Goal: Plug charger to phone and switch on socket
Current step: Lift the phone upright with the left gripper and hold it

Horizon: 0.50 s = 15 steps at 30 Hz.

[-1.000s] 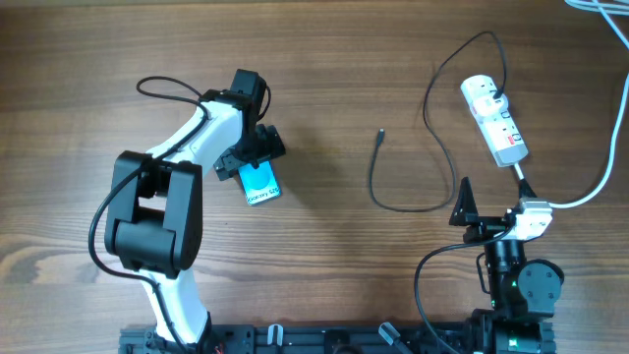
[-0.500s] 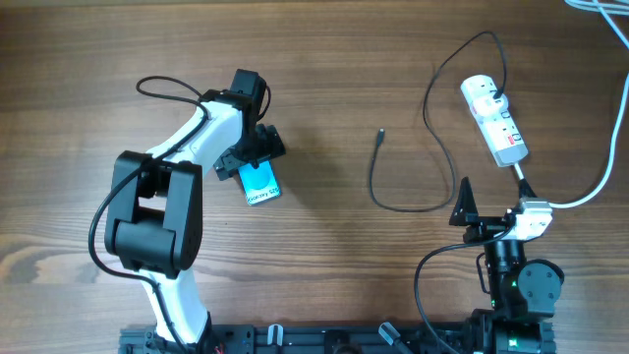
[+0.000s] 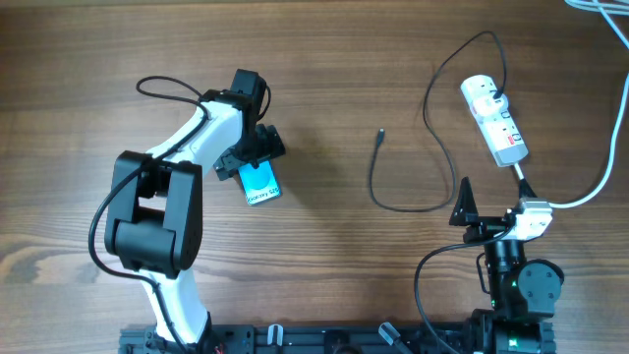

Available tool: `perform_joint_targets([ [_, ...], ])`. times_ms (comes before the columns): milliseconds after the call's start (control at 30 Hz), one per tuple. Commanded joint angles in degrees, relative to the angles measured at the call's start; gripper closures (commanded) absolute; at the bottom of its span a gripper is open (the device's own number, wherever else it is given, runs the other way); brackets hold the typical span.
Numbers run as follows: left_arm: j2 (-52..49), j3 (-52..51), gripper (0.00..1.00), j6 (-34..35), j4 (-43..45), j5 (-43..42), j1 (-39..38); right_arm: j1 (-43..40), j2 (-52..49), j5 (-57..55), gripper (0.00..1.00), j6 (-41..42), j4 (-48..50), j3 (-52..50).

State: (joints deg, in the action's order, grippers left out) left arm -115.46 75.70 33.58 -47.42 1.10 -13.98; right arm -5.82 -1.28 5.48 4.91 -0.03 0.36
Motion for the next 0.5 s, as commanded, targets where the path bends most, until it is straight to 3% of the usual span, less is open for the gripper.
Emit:
perform_joint_targets([
  [0,-2.8,-2.8,0.00,0.3,1.3,-0.6,0.2,-0.3,0.3,-0.8,0.00,0.7,0.2,-0.1],
  [267,-2.8,-2.8,0.00,-0.3,1.4,-0.5,0.2,-0.3,0.3,-0.8,0.00,0.7,0.2,-0.1],
  [367,-2.8,-2.8,0.04,-0.3,-0.6,-1.3,0.2,-0.3,0.3,-0.8,0.00,0.7,0.2,-0.1],
  [467,-2.8,-2.8,0.00,-0.3,-3.4,-1.3,0.2,-0.3,0.3,-0.8,0.00,0.7,0.2,-0.1],
])
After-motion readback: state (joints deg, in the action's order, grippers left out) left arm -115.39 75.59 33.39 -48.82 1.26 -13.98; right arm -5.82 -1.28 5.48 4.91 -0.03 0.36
